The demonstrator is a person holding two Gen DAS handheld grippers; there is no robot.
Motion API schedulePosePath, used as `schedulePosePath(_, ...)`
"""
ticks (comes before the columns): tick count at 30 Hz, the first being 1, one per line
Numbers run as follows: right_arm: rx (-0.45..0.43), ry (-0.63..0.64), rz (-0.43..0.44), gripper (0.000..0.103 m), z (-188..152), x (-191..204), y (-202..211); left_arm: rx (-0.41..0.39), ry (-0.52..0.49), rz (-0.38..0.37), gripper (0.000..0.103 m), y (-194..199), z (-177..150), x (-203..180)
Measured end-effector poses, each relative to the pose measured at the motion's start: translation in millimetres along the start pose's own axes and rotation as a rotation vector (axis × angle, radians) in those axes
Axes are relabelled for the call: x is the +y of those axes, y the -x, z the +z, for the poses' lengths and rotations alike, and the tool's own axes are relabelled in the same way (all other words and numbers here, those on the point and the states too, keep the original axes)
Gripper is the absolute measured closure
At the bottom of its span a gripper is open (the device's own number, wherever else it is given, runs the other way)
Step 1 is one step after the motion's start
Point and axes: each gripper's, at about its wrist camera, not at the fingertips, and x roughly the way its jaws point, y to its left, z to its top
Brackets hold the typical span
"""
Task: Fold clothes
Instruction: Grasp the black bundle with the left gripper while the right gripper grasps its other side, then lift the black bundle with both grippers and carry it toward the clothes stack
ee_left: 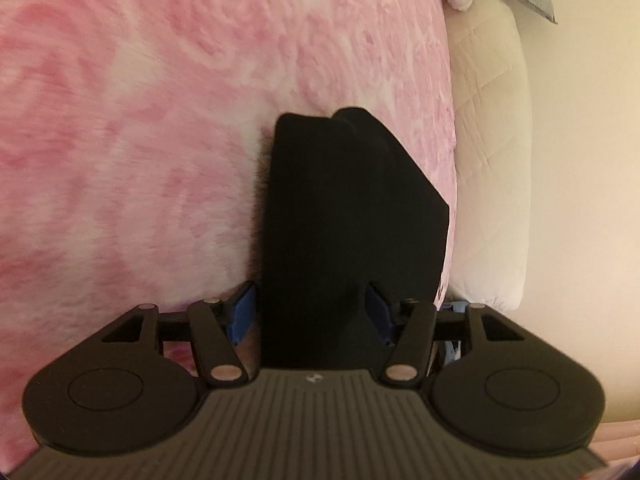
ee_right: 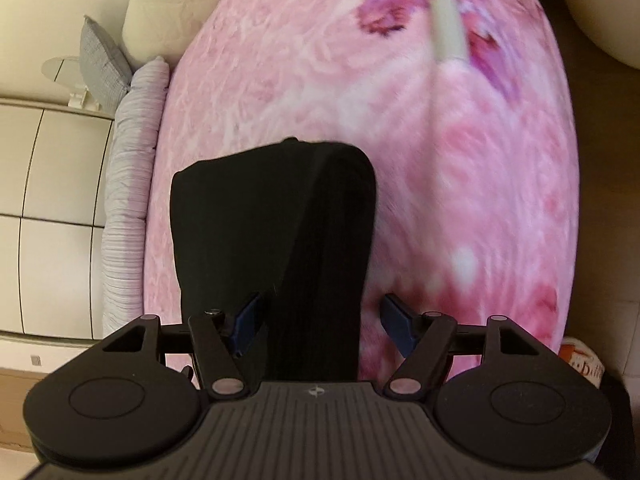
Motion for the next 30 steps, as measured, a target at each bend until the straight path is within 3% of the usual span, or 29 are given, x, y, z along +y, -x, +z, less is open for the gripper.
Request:
schedulePosePath(3,0.005,0.023,0.012,0.041,8,5,-11,-0.003,0.005,-0.006,0.05,-9,1,-3)
schedulePosePath(9,0.016,0.069,0.036,0.037,25,15,-33,-0.023,0.024,-0.026,0.051,-19,0,-2)
schedulePosePath(13,0.023,0.1,0.052,0.037,36,21,-47,-0.037,0.024,-0.019,0.067,-27,1,-4)
schedulePosePath(15,0.031,0.134,0.041,0.059,38,24,-49,-0.049,0.014,-0.012,0.079,-26,-1,-7)
schedulePosePath(17,0.056,0.117,0.061,0.071,43,26,-50,-0.071,-0.007,-0.013,0.083,-24,-5,-13)
schedulePosePath(19,0.08,0.168,0.047,0.074,48,39,-49,-0.095,-0.025,-0.018,0.084,-18,-11,-24)
schedulePosePath(22,0.12,0.172,0.067,0.077,57,55,-44,-0.152,-0.023,-0.056,0.084,-1,-17,-39)
schedulePosePath(30,0.296,0.142,0.186,0.078,56,138,-31,-0.411,0.058,-0.141,0.084,115,-48,-73)
